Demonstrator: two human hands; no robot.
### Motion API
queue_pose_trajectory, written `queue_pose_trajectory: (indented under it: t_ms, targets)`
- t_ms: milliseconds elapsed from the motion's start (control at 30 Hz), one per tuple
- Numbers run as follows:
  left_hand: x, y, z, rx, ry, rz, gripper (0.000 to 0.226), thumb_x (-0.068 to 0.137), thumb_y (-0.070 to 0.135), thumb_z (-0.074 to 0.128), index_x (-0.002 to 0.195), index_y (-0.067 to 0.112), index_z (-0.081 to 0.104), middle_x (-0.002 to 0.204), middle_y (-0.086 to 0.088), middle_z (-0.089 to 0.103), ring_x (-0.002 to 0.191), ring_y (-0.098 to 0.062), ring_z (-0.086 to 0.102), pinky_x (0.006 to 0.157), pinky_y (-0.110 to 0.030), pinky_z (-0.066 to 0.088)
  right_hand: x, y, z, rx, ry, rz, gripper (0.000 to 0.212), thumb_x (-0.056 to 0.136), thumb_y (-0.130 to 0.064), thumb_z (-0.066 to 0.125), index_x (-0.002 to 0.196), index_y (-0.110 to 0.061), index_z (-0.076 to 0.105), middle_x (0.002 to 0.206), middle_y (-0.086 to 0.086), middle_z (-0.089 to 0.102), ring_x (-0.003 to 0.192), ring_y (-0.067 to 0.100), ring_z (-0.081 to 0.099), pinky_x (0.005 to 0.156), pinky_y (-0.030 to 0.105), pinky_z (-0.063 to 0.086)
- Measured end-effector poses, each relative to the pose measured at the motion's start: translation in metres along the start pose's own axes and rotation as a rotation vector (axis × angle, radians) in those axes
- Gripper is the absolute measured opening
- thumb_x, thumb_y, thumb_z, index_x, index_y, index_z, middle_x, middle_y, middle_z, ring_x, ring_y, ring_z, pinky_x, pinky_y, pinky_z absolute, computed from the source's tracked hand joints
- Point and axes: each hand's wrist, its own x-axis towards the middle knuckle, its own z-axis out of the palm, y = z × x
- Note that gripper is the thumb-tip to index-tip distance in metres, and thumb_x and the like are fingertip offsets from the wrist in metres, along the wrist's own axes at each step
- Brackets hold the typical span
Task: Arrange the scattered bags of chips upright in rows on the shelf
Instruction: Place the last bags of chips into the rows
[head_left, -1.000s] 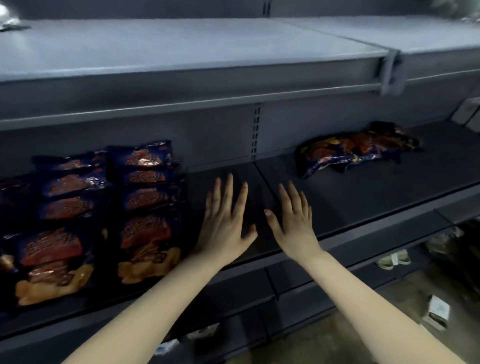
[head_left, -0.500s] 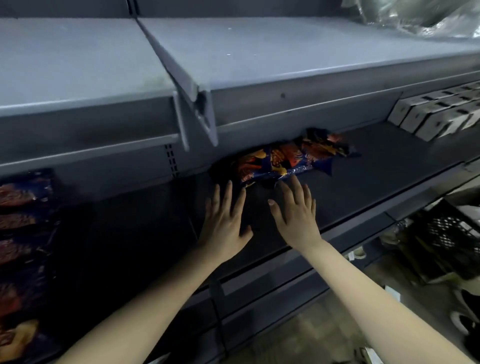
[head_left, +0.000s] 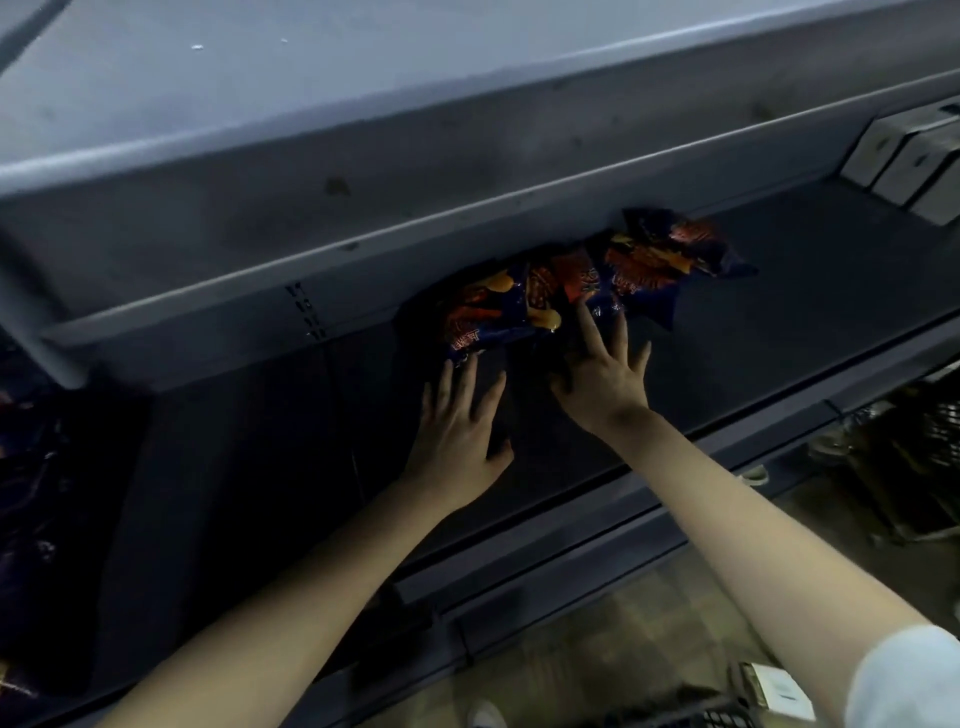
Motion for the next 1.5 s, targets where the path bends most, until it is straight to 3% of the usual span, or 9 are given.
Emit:
queue_pose_trajectory:
  t_ms: [167,367,733,800,900,967,1100,1233,1500]
  targets:
    - [0.000,0.001,0.003,-0.033,0.008,0.003,0.077,0.090,0.044,0.049,0.150,0.021,0.007,0.157,-0.011,-0.012,0.143,-0.034,-0.012,0.114,-0.052,0.001,-0.002,-0.002,0.006,0.041,-0.008,0.024,0.061,0.096,-0.051,0.029,0.150,-0.024,0.016,0.156,-0.016,-0.017,0.143,0.035,-0.016,0.108,0.067,-0.003]
    - [0.002,-0.006,0.003,-0.033,0.035,-0.010,0.076,0.091,0.042,0.049,0.150,0.020,0.007,0.157,-0.013,-0.008,0.143,-0.034,-0.012,0.114,-0.049,0.002,-0.014,-0.005,0.002,0.180,0.071,-0.010,0.065,0.097,-0.051,0.028,0.148,-0.012,0.021,0.158,-0.009,0.001,0.142,0.030,0.017,0.113,0.060,0.012]
    - [-0.001,-0.003,-0.003,-0.087,0.117,0.006,0.074,0.089,0.037,0.054,0.149,0.017,0.017,0.156,-0.019,0.004,0.143,-0.036,-0.005,0.114,-0.051,0.007,-0.051,-0.004,-0.018,0.257,0.319,-0.107,0.072,0.095,-0.053,0.025,0.148,-0.005,0.020,0.159,-0.005,0.003,0.141,0.029,0.023,0.111,0.054,0.027]
    - [-0.003,-0.003,-0.005,-0.105,0.131,0.007,0.074,0.088,0.037,0.055,0.149,0.017,0.017,0.156,-0.020,0.004,0.143,-0.036,-0.003,0.114,-0.051,0.008,-0.058,-0.007,-0.023,0.312,0.369,-0.147,0.069,0.096,-0.048,0.030,0.148,-0.002,0.020,0.159,-0.001,0.006,0.142,0.024,0.021,0.114,0.047,0.026]
    - [-0.006,-0.004,-0.012,-0.182,0.159,-0.005,0.071,0.089,0.037,0.054,0.149,0.016,0.020,0.156,-0.019,0.009,0.144,-0.035,0.001,0.115,-0.049,0.007,-0.070,-0.015,-0.030,0.543,0.420,-0.207,0.067,0.099,-0.043,0.033,0.147,0.001,0.018,0.156,-0.001,0.012,0.140,-0.008,0.007,0.114,0.015,0.014]
    - [-0.011,-0.005,-0.017,-0.268,0.209,-0.003,0.067,0.090,0.033,0.054,0.147,0.012,0.025,0.154,-0.018,0.017,0.143,-0.035,0.008,0.117,-0.047,0.010,-0.078,-0.021,-0.032,0.645,0.455,-0.238,0.065,0.099,-0.040,0.035,0.147,0.001,0.019,0.152,-0.005,0.014,0.136,-0.015,0.005,0.110,0.006,0.011]
    - [-0.023,-0.013,-0.029,-0.405,0.323,-0.020,0.063,0.091,0.028,0.055,0.146,0.009,0.028,0.152,-0.016,0.027,0.141,-0.031,0.019,0.113,-0.037,0.013,-0.094,-0.040,-0.035,0.730,0.549,-0.288,0.062,0.098,-0.033,0.036,0.146,0.003,0.021,0.152,0.000,0.017,0.142,-0.002,0.012,0.115,0.018,0.015]
    - [-0.043,-0.030,-0.040,-0.487,0.296,-0.029,0.062,0.094,0.032,0.050,0.148,0.013,0.023,0.155,-0.010,0.022,0.143,-0.026,0.015,0.114,-0.039,0.016,-0.105,-0.070,-0.040,0.832,0.589,-0.354,0.064,0.099,-0.036,0.038,0.146,0.004,0.022,0.154,-0.012,0.014,0.144,0.015,0.017,0.112,0.051,0.030]
    - [-0.114,-0.114,-0.087,-0.958,0.505,-0.274,0.069,0.090,0.050,0.033,0.149,0.018,0.017,0.155,-0.005,0.024,0.139,-0.016,0.026,0.111,-0.027,0.023,-0.130,-0.177,-0.018,0.951,0.293,-0.561,0.070,0.093,-0.044,0.047,0.145,-0.001,0.028,0.155,-0.010,0.017,0.141,0.016,0.027,0.106,0.043,0.041]
